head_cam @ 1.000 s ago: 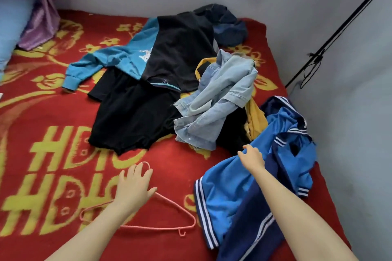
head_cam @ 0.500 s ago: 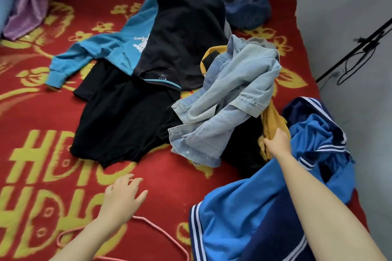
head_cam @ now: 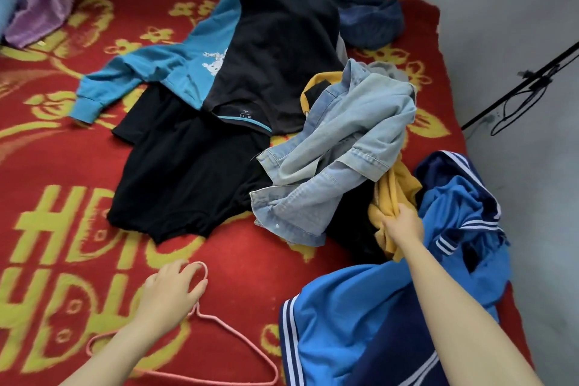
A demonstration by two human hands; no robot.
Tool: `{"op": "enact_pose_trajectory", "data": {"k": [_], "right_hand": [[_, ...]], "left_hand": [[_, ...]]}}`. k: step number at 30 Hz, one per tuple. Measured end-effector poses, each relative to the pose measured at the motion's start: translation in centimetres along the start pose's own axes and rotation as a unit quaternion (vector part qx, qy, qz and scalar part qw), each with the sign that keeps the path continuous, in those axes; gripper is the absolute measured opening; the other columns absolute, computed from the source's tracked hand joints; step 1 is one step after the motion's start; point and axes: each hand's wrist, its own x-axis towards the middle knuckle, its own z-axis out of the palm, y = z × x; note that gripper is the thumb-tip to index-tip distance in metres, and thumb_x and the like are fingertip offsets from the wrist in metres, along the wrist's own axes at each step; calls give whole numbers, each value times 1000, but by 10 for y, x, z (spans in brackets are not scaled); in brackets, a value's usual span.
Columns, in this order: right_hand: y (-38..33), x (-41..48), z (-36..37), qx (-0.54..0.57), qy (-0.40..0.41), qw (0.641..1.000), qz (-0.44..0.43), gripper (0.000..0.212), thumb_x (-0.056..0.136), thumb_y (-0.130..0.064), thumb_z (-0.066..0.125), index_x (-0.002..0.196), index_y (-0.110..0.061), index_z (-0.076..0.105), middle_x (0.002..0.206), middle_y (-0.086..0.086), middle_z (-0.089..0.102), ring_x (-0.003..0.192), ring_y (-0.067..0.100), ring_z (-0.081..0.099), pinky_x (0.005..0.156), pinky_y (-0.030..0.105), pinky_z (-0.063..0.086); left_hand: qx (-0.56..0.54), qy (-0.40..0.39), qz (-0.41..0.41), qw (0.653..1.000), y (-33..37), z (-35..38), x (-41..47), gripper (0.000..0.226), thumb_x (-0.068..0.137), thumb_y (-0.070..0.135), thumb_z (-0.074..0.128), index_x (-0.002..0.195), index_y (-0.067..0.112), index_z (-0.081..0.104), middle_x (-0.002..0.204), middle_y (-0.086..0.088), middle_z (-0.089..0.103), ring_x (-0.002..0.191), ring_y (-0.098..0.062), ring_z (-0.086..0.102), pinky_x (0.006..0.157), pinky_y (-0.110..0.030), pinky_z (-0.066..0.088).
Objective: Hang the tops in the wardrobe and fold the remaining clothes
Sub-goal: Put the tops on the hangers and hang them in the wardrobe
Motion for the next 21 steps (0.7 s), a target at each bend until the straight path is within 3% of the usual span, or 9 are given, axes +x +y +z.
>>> {"op": "enact_pose_trajectory", "data": {"k": [3,6,12,15,18,21], "right_hand": [[-12,-22,-23,42,-6,999,-12,16,87,-24,61,86,-8,58,87,9,60,88,31,55,71,34,41],[-31,-52,-48,85,-18,996,-21,16,84,-22,64,72,-14,57,75,4,58,83,29,56,68,33,41],[-82,-151,-115,157,8,980,-123,19,75,-10,70,77,7,64,67,10,56,66,22,52,59,32,40],[-119,-231,-159,148,20,974,-168,18,72,-12,73,74,4,65,65,10,58,64,22,54,60,34,46],[-154,-324,-194,134,51,970,-198,20,57,-24,67,71,-9,68,61,0,63,58,12,57,53,22,49],[-183,-401,-217,128,69,963,-229,11,70,-8,71,75,-18,68,74,5,67,68,19,61,58,23,52]], "left_hand": [[-17,16,24,999,5,-9,-9,36,95,45,42,126,31,52,129,8,49,126,-11,41,99,-29,31],[-36,31,44,998,2,-19,-24,35,95,44,42,126,30,53,127,9,49,124,-11,42,97,-28,31],[-67,45,68,994,-31,-39,-49,35,95,47,39,124,32,52,123,11,49,122,-9,42,97,-27,33],[-78,57,93,991,-53,-56,-59,39,95,47,40,128,29,51,131,10,47,123,-11,43,98,-28,34],[-90,68,131,985,-79,-77,-71,40,95,47,41,129,29,50,134,7,46,124,-15,42,98,-28,34],[-117,87,165,975,-108,-98,-81,44,94,47,45,133,27,47,135,5,46,124,-16,42,99,-29,35]]}}
